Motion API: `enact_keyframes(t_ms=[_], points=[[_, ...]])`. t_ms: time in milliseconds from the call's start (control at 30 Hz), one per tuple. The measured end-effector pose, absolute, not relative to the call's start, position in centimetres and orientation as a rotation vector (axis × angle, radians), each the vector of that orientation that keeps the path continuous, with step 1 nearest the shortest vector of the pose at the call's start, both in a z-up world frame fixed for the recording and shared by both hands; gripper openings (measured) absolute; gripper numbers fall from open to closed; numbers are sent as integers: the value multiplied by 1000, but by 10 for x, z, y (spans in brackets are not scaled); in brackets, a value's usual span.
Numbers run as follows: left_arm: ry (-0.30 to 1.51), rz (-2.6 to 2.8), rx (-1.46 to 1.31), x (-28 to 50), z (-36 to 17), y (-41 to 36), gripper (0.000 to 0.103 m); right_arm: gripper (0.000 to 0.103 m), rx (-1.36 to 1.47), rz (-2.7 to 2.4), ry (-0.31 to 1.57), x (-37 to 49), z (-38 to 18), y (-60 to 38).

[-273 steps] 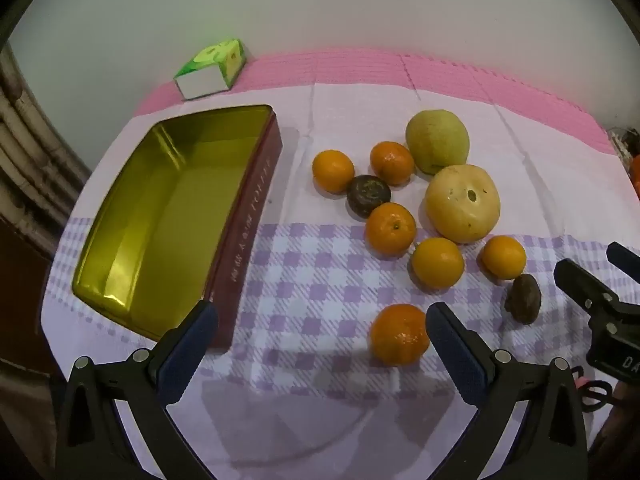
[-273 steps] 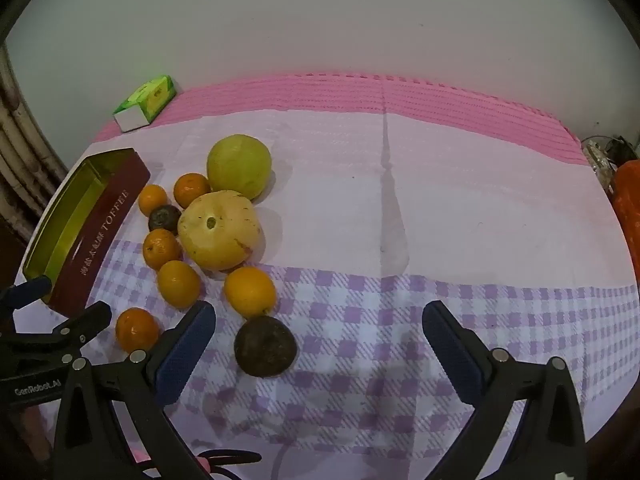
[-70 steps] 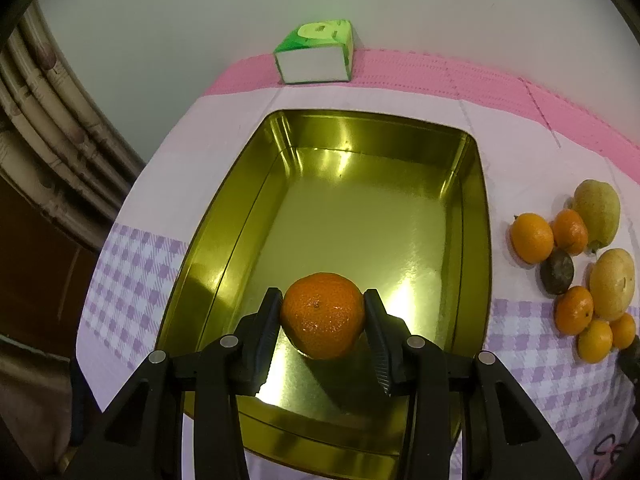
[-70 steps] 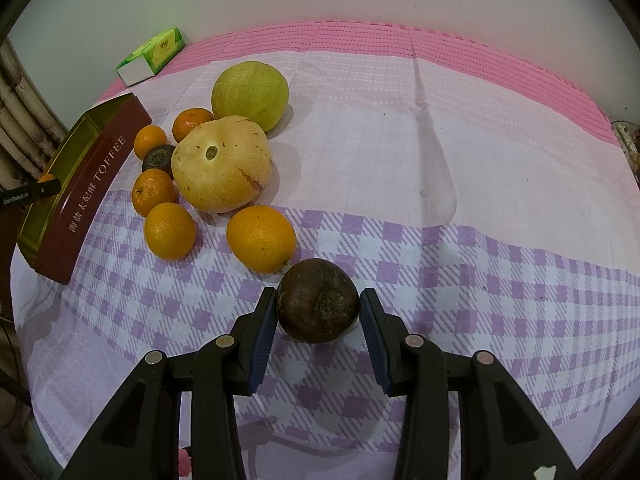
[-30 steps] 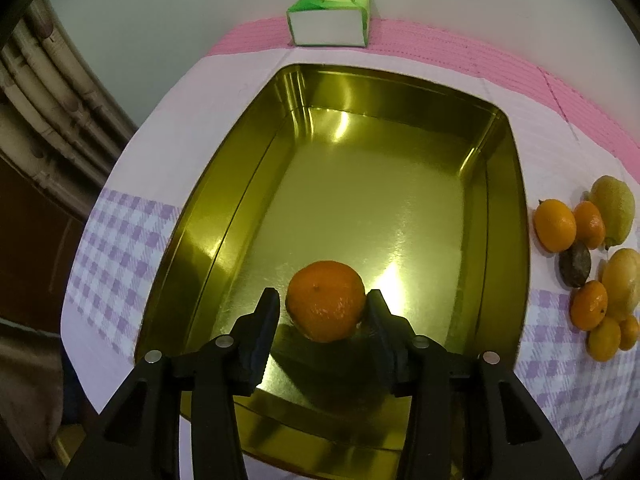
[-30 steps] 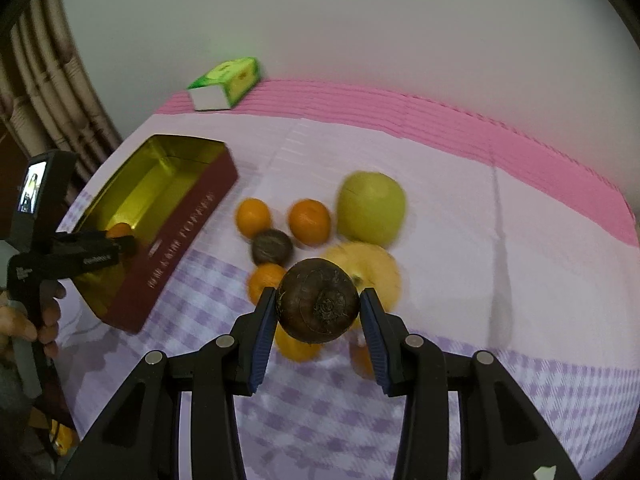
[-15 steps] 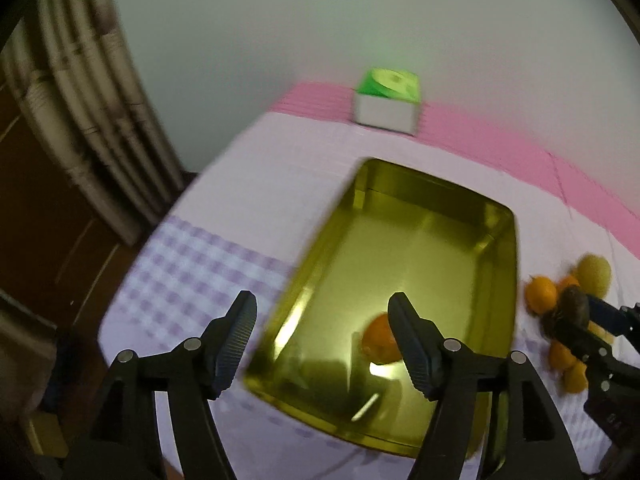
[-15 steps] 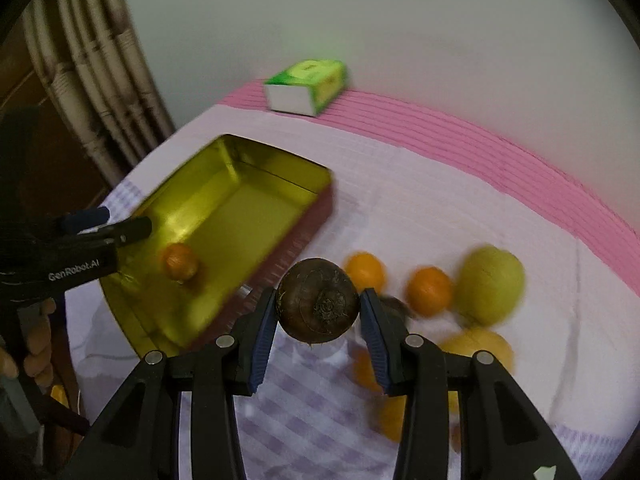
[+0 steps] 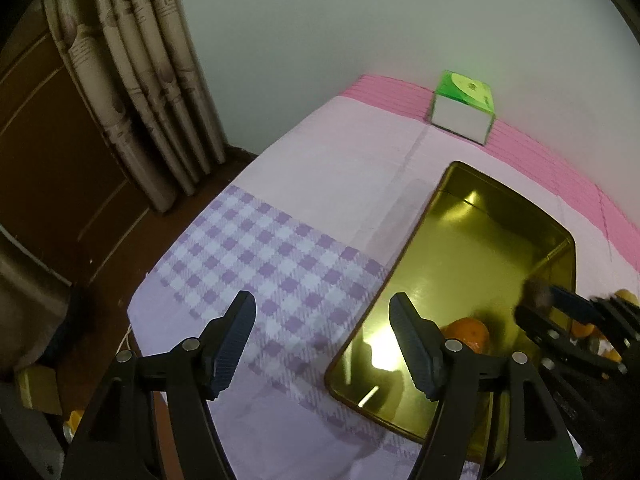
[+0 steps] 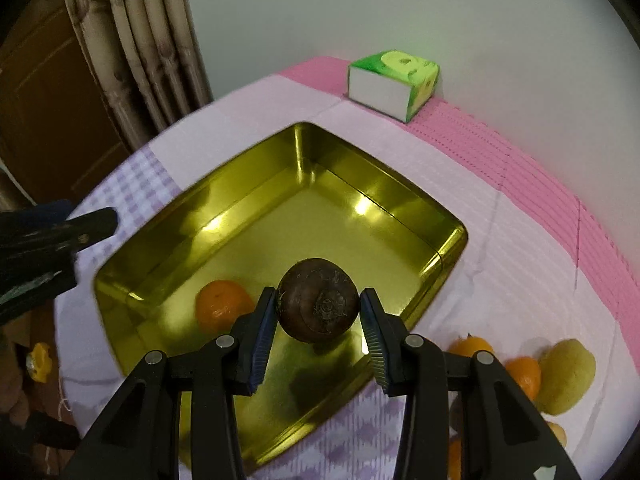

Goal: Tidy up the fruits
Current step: 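Lower the dark brown fruit into the tin and open the right gripper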

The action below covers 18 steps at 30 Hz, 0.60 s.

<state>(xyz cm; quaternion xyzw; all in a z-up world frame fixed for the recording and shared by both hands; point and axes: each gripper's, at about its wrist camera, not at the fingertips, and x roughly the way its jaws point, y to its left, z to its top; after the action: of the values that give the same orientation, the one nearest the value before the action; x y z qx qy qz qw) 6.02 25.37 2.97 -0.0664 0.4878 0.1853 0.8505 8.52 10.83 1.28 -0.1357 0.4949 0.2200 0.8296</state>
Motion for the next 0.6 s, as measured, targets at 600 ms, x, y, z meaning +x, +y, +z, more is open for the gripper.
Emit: enact_keyframes(t_ms=[600], points=[[1037,370,-115,62,28,248,70,39,-364,460,1116,96,-19,125]])
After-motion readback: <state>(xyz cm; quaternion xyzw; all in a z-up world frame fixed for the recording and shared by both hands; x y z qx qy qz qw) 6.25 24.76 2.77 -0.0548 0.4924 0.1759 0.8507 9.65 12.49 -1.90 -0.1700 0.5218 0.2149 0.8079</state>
